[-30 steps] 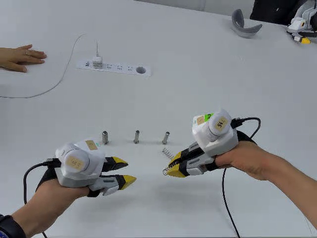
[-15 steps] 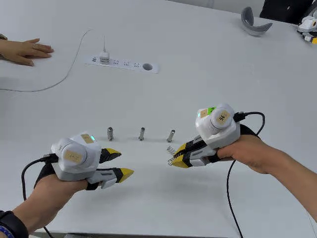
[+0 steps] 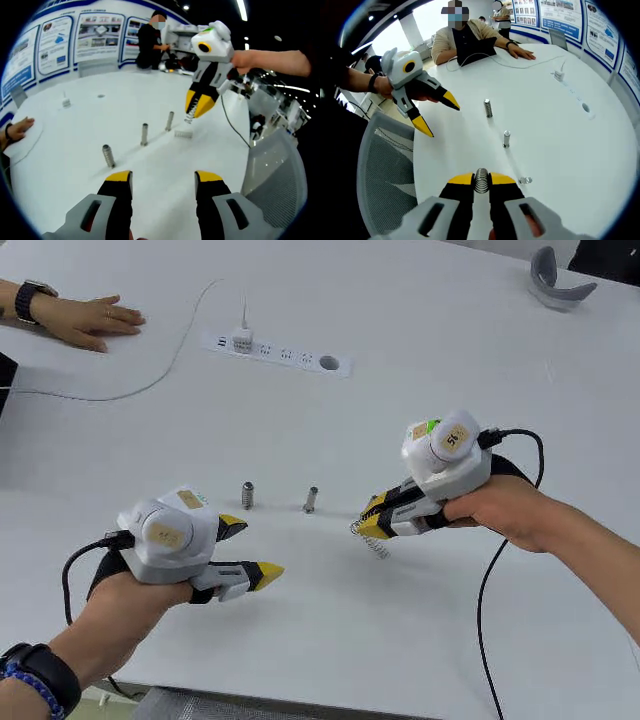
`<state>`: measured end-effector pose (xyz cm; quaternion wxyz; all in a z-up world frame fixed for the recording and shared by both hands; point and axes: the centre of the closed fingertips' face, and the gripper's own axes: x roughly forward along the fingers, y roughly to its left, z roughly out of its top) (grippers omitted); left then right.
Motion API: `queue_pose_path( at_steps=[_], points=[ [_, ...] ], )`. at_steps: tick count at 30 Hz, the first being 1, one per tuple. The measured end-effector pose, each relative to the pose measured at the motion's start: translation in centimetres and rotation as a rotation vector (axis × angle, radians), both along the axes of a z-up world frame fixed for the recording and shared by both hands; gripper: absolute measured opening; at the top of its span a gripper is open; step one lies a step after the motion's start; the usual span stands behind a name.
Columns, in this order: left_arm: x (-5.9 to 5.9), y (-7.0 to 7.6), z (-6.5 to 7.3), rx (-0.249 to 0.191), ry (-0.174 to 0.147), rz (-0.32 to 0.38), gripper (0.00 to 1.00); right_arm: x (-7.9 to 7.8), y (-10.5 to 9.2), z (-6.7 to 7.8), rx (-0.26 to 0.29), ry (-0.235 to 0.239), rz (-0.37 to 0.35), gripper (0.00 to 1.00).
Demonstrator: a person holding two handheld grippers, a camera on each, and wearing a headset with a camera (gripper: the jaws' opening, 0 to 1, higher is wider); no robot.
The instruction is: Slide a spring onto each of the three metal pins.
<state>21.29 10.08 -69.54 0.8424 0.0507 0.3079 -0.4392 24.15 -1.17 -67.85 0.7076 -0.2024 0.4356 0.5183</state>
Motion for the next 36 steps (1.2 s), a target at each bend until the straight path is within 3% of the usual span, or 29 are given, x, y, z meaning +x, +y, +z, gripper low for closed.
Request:
queue_pose_path(
  at_steps=[13,36],
  points=[
    [0.8,2.1,0.1,0.009,-0.002,0.061,0.59,1.9,0.7,-0.9,-0.034,-0.02,0.039,0.13],
    [0.8,3.4,-0.2,0.005,0.015,0.094,0.64,5.2,2.7,-1.2,-0.06,-0.044,0.09,0.13]
  ],
)
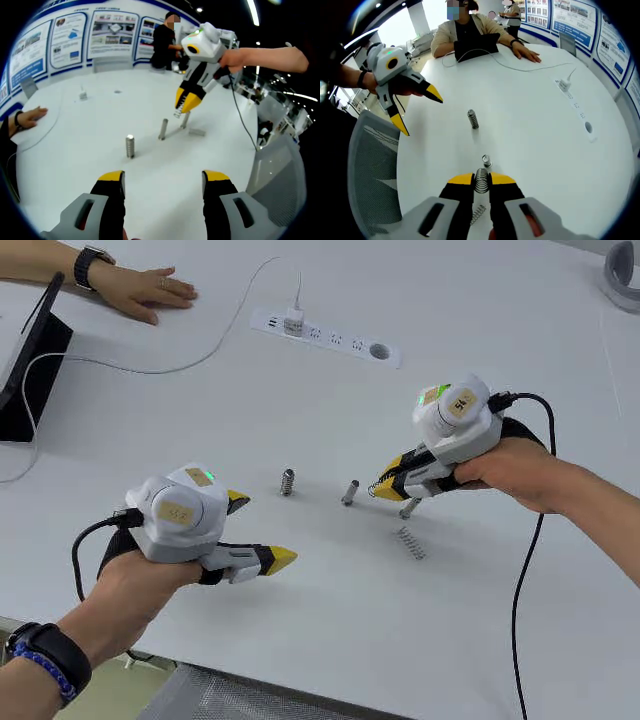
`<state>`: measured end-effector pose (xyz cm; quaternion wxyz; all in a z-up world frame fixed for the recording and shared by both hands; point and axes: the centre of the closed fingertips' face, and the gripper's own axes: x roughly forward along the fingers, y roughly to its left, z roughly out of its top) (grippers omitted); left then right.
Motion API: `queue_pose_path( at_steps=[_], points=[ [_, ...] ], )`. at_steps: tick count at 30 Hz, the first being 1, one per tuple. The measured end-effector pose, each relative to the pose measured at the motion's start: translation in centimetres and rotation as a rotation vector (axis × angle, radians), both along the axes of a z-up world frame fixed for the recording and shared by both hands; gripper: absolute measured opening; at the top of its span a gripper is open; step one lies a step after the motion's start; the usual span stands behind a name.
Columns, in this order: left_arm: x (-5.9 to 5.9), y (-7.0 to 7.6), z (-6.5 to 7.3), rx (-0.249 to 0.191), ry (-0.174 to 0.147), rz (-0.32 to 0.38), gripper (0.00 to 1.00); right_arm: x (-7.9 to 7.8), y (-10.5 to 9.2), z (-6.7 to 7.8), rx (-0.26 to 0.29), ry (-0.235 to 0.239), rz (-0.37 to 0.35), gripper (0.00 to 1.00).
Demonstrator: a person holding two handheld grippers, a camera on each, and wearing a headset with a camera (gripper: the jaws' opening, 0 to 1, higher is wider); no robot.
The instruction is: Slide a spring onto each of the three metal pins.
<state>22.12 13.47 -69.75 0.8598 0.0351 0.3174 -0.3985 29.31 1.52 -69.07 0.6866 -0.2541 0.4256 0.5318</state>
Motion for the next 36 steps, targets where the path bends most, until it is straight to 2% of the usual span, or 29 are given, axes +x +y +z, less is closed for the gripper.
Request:
queue_pose_path(
  at_steps=[18,36],
  points=[
    [-0.3,0.6,0.0,0.002,0.008,0.004,0.64,1.2,1.8,-0.4,-0.015,-0.02,0.051,0.13],
    [-0.4,0.6,0.0,-0.005,0.015,0.007,0.63,1.0,2.2,-1.3,-0.037,-0.006,0.079,0.13]
  ],
)
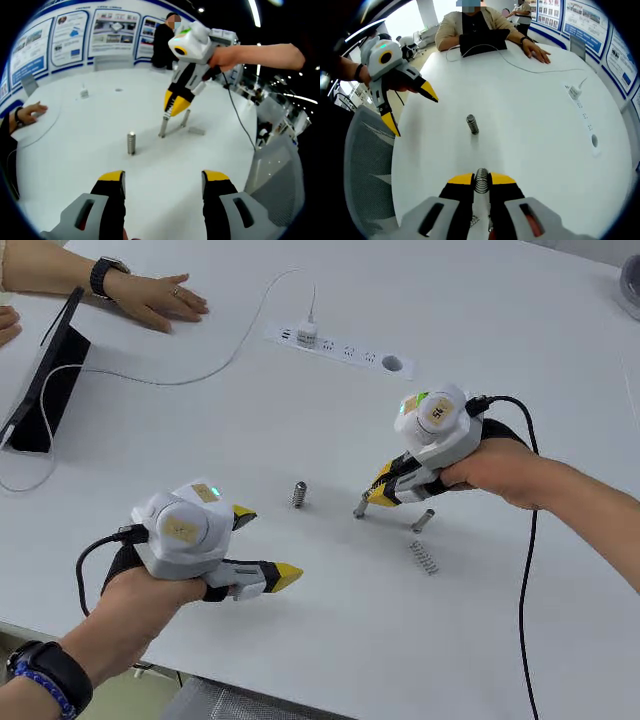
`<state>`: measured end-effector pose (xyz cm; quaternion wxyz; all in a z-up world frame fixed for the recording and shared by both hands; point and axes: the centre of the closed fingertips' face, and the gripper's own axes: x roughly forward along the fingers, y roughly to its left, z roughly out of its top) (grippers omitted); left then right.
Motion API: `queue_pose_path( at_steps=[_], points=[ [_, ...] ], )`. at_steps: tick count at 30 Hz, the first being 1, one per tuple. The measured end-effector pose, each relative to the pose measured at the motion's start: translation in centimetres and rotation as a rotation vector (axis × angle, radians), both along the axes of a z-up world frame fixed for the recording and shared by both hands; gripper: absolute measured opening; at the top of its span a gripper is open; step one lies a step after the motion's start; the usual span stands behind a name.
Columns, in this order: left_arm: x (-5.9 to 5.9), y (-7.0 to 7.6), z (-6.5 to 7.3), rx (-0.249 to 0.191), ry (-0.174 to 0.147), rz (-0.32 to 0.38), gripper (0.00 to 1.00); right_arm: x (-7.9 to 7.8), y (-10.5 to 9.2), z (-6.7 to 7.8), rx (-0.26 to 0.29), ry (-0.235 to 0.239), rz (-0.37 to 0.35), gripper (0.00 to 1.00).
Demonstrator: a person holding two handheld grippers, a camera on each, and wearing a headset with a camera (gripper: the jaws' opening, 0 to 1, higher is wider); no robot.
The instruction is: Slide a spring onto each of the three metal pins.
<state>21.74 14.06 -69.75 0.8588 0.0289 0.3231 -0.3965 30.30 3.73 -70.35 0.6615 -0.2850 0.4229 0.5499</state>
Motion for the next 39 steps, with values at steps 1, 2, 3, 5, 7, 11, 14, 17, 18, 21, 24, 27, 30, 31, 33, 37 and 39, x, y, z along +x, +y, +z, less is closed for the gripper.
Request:
queue_pose_path(
  at_steps=[1,2,3,5,7,11,14,17,18,21,24,27,30,31,33,37,39],
  points=[
    [0.0,0.1,0.0,0.003,-0.001,0.0,0.63,0.0,0.1,0.0,0.001,0.001,0.0,0.13],
    [0.0,0.1,0.0,0.002,0.0,0.0,0.63,0.0,0.1,0.0,0.001,0.0,0.0,0.13],
    [0.0,0.1,0.0,0.002,0.001,0.001,0.63,0.0,0.2,0.0,0.001,0.001,0.002,0.13],
    [0.0,0.2,0.0,0.003,0.0,0.0,0.63,0.1,0.3,0.0,0.0,-0.002,0.005,0.13],
    [0.0,0.2,0.0,0.003,0.001,0.001,0.63,0.1,0.3,0.0,-0.004,-0.003,0.01,0.13],
    [-0.1,0.2,-0.1,0.004,0.003,-0.001,0.63,0.2,0.4,0.0,-0.013,-0.01,0.02,0.13],
    [-0.1,0.2,-0.1,0.004,0.004,-0.001,0.62,0.3,0.5,0.0,-0.018,-0.016,0.025,0.13],
    [-0.2,0.2,-0.2,0.003,0.005,-0.001,0.62,0.3,0.5,0.0,-0.028,-0.016,0.033,0.13],
    [-0.3,0.2,-0.2,0.002,0.006,-0.001,0.62,0.2,0.5,-0.1,-0.031,-0.016,0.037,0.13],
    [-0.4,0.2,-0.2,0.004,0.008,-0.002,0.62,0.1,0.4,-0.4,-0.04,-0.016,0.044,0.13],
    [-0.4,0.2,-0.2,0.002,0.008,-0.001,0.62,0.1,0.5,-0.5,-0.045,-0.017,0.049,0.13],
    [-0.3,0.2,-0.1,0.001,0.006,0.0,0.62,0.0,0.7,-0.6,-0.051,-0.02,0.056,0.13],
    [-0.3,0.3,0.0,0.002,0.005,0.001,0.62,-0.2,0.9,-0.8,-0.058,-0.021,0.063,0.13],
    [-0.3,0.3,0.0,0.001,0.005,0.002,0.62,-0.3,0.9,-0.9,-0.06,-0.019,0.065,0.13],
    [-0.2,0.3,0.0,0.001,0.005,0.002,0.62,-0.4,1.0,-1.1,-0.067,-0.02,0.069,0.13],
    [-0.3,0.3,-0.1,0.002,0.007,0.004,0.62,-0.7,1.0,-1.5,-0.076,-0.019,0.077,0.13],
    [-0.3,0.4,-0.1,0.003,0.006,0.003,0.62,-0.7,1.1,-1.6,-0.079,-0.019,0.08,0.13]
  ],
)
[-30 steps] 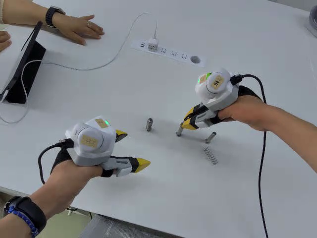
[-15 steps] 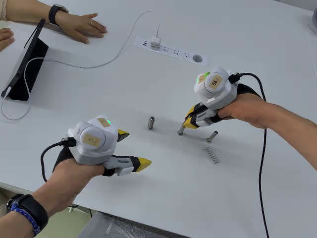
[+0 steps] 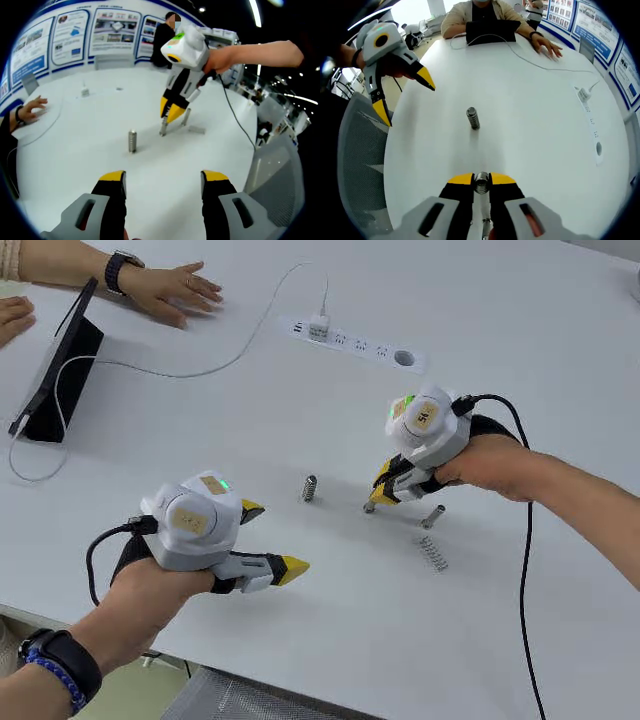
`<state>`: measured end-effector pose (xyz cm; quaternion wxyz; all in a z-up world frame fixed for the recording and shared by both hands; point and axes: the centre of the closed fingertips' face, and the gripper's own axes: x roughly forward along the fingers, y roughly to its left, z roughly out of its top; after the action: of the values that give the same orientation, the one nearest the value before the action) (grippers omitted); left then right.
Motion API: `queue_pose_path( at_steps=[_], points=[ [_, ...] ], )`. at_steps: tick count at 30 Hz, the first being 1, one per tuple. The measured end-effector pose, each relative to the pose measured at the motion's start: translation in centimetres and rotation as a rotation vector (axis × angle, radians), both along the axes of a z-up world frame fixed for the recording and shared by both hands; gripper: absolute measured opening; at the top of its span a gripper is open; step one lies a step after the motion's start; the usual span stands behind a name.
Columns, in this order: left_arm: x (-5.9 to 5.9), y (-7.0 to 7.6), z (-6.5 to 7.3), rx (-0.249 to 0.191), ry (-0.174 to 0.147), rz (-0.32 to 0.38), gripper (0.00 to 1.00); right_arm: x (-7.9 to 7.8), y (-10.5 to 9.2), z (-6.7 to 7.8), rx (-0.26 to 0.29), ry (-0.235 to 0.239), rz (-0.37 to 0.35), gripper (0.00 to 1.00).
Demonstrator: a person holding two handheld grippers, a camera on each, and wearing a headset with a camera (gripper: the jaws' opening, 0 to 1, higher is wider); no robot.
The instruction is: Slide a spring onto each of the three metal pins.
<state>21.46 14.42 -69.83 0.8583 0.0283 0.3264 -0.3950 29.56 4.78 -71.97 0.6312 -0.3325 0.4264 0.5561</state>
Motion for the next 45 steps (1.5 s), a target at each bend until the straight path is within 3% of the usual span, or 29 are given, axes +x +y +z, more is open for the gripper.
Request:
queue_pose_path(
  at_steps=[16,28,40,45],
  points=[
    [0.0,0.2,-0.1,0.003,0.005,0.005,0.61,0.2,-0.1,-2.5,-0.019,-0.004,0.006,0.13],
    [0.0,0.2,-0.2,0.003,0.005,0.006,0.61,0.6,0.0,-3.1,-0.026,-0.011,0.005,0.14],
    [-0.4,0.0,-0.2,0.003,0.008,-0.003,0.61,0.7,-0.3,-1.8,0.014,-0.023,-0.033,0.32],
    [-0.4,0.0,0.0,0.006,0.005,-0.008,0.61,0.8,-0.6,-0.5,0.048,-0.043,-0.065,0.42]
  ],
)
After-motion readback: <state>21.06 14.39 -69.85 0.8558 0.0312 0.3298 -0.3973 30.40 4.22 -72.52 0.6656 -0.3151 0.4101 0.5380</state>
